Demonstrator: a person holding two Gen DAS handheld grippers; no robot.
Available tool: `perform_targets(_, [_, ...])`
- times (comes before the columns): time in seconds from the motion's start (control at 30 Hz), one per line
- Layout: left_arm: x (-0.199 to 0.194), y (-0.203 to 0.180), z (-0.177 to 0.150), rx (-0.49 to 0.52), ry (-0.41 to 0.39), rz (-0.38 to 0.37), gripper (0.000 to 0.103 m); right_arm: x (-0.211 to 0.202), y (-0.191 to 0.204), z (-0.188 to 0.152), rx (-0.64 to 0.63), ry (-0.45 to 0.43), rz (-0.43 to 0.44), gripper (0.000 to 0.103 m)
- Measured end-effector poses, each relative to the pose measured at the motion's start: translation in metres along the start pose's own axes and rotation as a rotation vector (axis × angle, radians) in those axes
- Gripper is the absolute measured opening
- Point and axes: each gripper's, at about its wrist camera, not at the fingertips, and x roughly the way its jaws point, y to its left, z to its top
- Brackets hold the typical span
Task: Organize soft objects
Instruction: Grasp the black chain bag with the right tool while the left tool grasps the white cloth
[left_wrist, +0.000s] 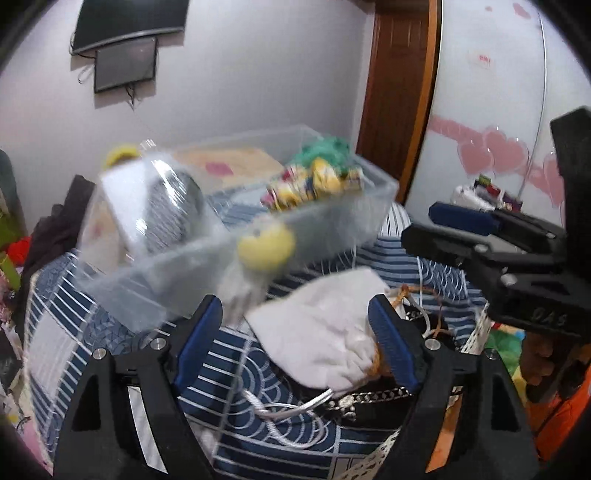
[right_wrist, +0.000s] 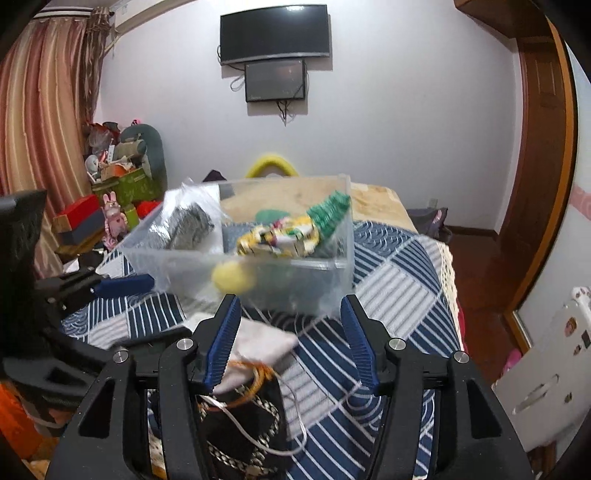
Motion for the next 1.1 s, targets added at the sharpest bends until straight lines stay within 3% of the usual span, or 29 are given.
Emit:
perform_targets(0.07, [0.013,-0.001,-0.005,-0.015,0.03,-0.019,0.079,0.001,-0.004,-0.006,0.013,0.014,-0.001,0.053])
perform_targets(0.17, [0.028,-0.001,-0.011,-0.055,0.068,-0.075,0.05,-0.001,-0.007,-0.016,0.028,0.032,-0.001,0.053])
perform_targets(0.23, [0.034,-0.003,-0.015,-0.063,0.086,-0.108,0.037,-0.001,-0.009,-0.019,0.04,0.041,0.001,0.053])
perform_targets(0.4, [0.02,-0.017,-0.016,-0.004,0.028,-0.059,0.014,-0.002,-0.01,-0.023,0.057,0.052,0.012,0.053])
perform_targets(0.53, [0.002,-0.01,-0.018,-0.021,-0.001,-0.037,0.01,-0.002,-0.005,-0.024,0.055,0.056,0.033,0.054])
perform_targets(0.63, [-0.017,0.004,-0.021,-0.059,-0.03,-0.016,0.009,-0.002,0.001,-0.025,0.056,0.056,0.052,0.068])
perform_targets(0.83, [-0.054,0.038,-0.028,-0.134,-0.076,0.022,0.009,0.005,0.018,-0.032,0.028,0.088,0.086,0.069])
perform_targets(1.1, [-0.073,0.059,-0.035,-0.178,-0.114,0.089,0.009,0.022,0.027,-0.05,0.016,0.174,0.108,0.069])
